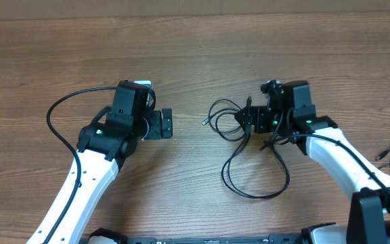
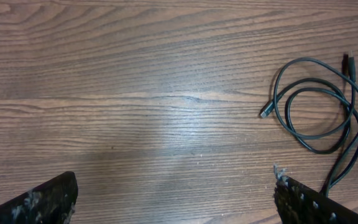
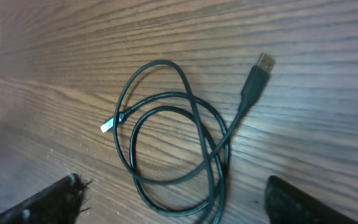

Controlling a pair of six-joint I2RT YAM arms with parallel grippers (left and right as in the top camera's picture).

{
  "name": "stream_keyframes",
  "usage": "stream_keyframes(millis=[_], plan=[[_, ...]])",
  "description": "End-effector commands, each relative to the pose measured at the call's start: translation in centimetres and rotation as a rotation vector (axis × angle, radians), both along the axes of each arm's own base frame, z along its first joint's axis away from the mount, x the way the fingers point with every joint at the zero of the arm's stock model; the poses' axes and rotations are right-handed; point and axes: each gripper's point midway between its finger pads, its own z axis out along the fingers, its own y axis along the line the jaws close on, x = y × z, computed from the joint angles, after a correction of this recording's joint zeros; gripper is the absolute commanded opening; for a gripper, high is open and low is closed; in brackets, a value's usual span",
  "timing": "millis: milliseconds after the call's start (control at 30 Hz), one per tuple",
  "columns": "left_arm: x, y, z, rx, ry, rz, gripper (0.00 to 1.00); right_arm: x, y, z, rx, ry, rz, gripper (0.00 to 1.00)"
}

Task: Untangle cables
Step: 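Return the right gripper to the remaining black cable on the table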

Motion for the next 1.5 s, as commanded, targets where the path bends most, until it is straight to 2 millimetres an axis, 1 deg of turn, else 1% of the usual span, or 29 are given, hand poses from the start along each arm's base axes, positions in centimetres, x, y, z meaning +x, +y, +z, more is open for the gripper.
stream_keyframes(millis=[0, 33, 67, 233, 333, 600, 733, 833, 900, 967, 1100, 1200, 1233, 1333, 1467], plan=[[0.3, -0.1, 0.7, -0.001, -0.017, -0.016, 0.99, -0.7, 0.8, -1.9, -0.002, 0.024, 0.027, 0.73], [0.3, -0.1, 0.7, -0.001, -0.017, -0.016, 1.0, -0.7, 1.1, -2.2, -0.002, 0.024, 0.034, 0.69], [0.3, -0.1, 0.7, -0.001, -0.018, -0.016, 1.0, -0.8, 1.3, -2.4, -0.002, 0.025, 0.04, 0.68], [0.3, -0.1, 0.7, -0.001, -0.017, -0.016, 1.0, -0.8, 1.9, -3.7, -0.007, 0.043, 0.057, 0.68], [0.3, -0.1, 0.7, -0.001, -0.018, -0.017, 0.99, -0.7, 2.0, -4.4, -0.009, 0.053, 0.058, 0.62], [0.3, -0.1, 0.7, -0.001, -0.018, -0.016, 1.0, -0.6, 2.0, -4.9, -0.008, 0.057, 0.055, 0.61], [0.3, -0.1, 0.7, -0.001, -0.018, -0.016, 1.0, -0.8, 2.0, -5.7, -0.013, 0.08, 0.055, 0.56], [0.3, -0.1, 0.7, -0.001, -0.018, -0.016, 1.0, -1.0, 2.0, -6.4, -0.015, 0.103, 0.057, 0.56], [0.3, -0.1, 0.7, -0.001, -0.017, -0.016, 1.0, -1.2, 2.3, -6.5, -0.003, 0.109, 0.066, 0.53], [0.3, -0.1, 0.7, -0.001, -0.018, -0.017, 0.99, -1.3, 2.4, -6.4, 0.007, 0.111, 0.073, 0.5], [0.3, -0.1, 0.7, -0.001, -0.017, -0.016, 1.0, -1.3, 2.5, -6.4, 0.006, 0.111, 0.075, 0.34], [0.3, -0.1, 0.7, -0.001, -0.017, -0.016, 1.0, -1.3, 2.5, -6.4, 0.005, 0.112, 0.075, 0.13], [0.3, -0.1, 0.7, -0.001, -0.018, -0.016, 1.0, -1.3, 2.5, -6.4, 0.006, 0.111, 0.075, 0.04], [0.3, -0.1, 0.7, -0.001, -0.017, -0.016, 1.0, -1.0, 2.6, -6.2, 0.009, 0.095, 0.075, 0.04], [0.3, -0.1, 0.7, -0.001, -0.017, -0.016, 0.99, 0.0, 2.8, -5.0, 0.017, 0.074, 0.072, 0.04]])
